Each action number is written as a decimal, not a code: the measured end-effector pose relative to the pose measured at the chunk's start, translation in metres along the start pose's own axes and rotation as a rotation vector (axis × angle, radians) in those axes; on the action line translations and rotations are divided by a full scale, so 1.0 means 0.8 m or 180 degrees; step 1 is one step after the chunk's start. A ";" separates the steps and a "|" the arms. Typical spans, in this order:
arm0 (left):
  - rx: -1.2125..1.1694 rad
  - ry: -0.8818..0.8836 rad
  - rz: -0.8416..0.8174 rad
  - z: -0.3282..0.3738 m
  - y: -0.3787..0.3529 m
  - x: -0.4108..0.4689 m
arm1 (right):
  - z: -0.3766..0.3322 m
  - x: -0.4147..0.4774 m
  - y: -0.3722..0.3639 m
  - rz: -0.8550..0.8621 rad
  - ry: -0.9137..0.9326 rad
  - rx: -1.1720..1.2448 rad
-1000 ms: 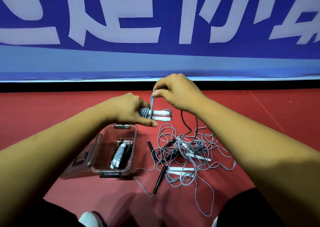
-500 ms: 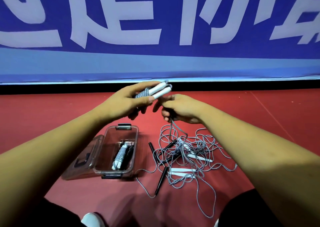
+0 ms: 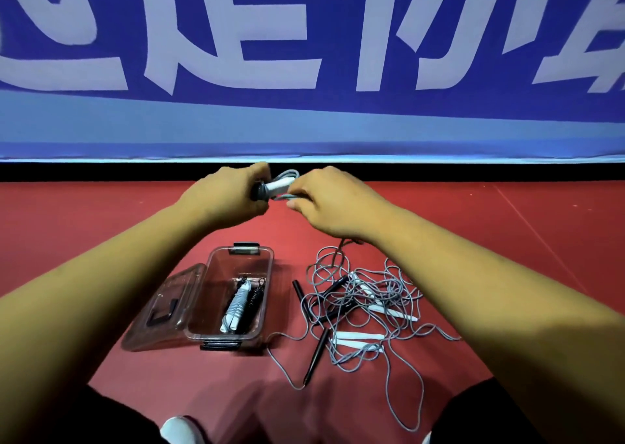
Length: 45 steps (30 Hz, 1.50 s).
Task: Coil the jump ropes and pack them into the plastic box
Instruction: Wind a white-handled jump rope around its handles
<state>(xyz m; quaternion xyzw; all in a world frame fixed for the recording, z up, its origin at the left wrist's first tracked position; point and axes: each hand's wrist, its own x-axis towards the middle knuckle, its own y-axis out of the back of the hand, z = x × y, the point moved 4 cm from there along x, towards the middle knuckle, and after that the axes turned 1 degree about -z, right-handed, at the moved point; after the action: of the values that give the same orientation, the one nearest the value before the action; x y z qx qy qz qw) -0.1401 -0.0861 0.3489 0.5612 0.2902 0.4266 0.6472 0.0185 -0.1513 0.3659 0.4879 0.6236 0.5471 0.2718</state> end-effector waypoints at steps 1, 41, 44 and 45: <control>0.0073 -0.0094 -0.0133 0.005 -0.002 -0.002 | 0.001 -0.001 0.006 0.0127 -0.0002 -0.0057; 0.0697 0.0107 -0.0163 0.017 -0.006 -0.006 | 0.001 0.003 -0.021 -0.0313 -0.0268 0.0721; 0.0608 -0.0277 -0.0686 0.035 -0.014 -0.015 | 0.011 0.002 -0.001 0.0102 -0.0284 0.0315; 0.0535 -0.0386 -0.0804 0.041 -0.015 -0.018 | 0.017 0.001 0.004 0.0214 -0.0306 0.0289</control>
<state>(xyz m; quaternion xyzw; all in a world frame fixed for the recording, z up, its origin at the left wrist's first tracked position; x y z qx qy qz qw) -0.1162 -0.1141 0.3427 0.5972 0.3536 0.2813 0.6627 0.0309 -0.1450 0.3655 0.5461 0.6172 0.5030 0.2605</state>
